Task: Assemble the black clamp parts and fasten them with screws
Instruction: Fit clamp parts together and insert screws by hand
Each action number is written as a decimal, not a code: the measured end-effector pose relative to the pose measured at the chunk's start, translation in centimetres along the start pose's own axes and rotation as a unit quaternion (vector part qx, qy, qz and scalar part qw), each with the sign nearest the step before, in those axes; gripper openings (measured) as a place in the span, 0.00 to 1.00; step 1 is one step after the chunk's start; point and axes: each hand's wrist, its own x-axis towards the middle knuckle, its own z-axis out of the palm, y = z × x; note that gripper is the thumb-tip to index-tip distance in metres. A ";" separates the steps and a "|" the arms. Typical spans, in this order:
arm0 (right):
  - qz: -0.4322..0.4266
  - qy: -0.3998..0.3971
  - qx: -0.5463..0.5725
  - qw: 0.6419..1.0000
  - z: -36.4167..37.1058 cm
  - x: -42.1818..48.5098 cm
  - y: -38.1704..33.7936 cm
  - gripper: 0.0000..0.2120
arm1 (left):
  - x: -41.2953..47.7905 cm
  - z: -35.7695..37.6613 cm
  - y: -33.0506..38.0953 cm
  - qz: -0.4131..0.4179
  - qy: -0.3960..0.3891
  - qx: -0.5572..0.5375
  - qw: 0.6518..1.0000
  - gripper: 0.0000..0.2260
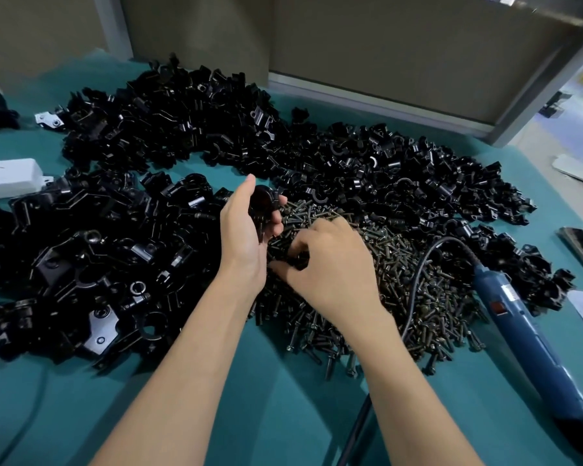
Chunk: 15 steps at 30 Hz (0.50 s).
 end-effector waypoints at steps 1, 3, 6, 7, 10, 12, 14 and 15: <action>0.012 -0.001 -0.025 1.000 0.3 -0.1 -0.2 0.17 | 0.0 0.0 0.0 0.001 0.000 -0.001 1.000 0.12; 0.025 0.001 -0.040 0.999 0.6 -0.1 -0.4 0.19 | 0.0 0.0 -0.1 0.002 -0.001 0.001 1.000 0.11; 0.018 0.013 -0.044 0.999 0.5 -0.2 -0.7 0.15 | 0.0 0.0 -0.1 0.002 -0.003 0.006 1.000 0.12; 0.012 0.016 -0.045 0.999 0.6 -0.2 -0.9 0.12 | 0.0 0.0 -0.1 0.002 -0.003 0.007 1.000 0.12; 0.003 0.006 -0.029 1.000 0.9 -0.3 -1.1 0.07 | 0.1 0.0 0.0 0.001 -0.003 0.005 1.000 0.12; 0.006 0.004 -0.003 1.000 1.0 -0.3 -0.8 0.07 | 0.1 0.0 0.0 -0.002 -0.001 0.004 1.000 0.12; 0.000 0.012 0.046 0.999 1.0 -0.3 -0.5 0.06 | 0.0 0.1 0.0 -0.001 0.001 0.006 1.000 0.12; 0.002 0.023 0.100 0.995 0.9 -0.4 -0.3 0.04 | 0.0 0.1 -0.1 0.001 0.000 0.008 1.000 0.11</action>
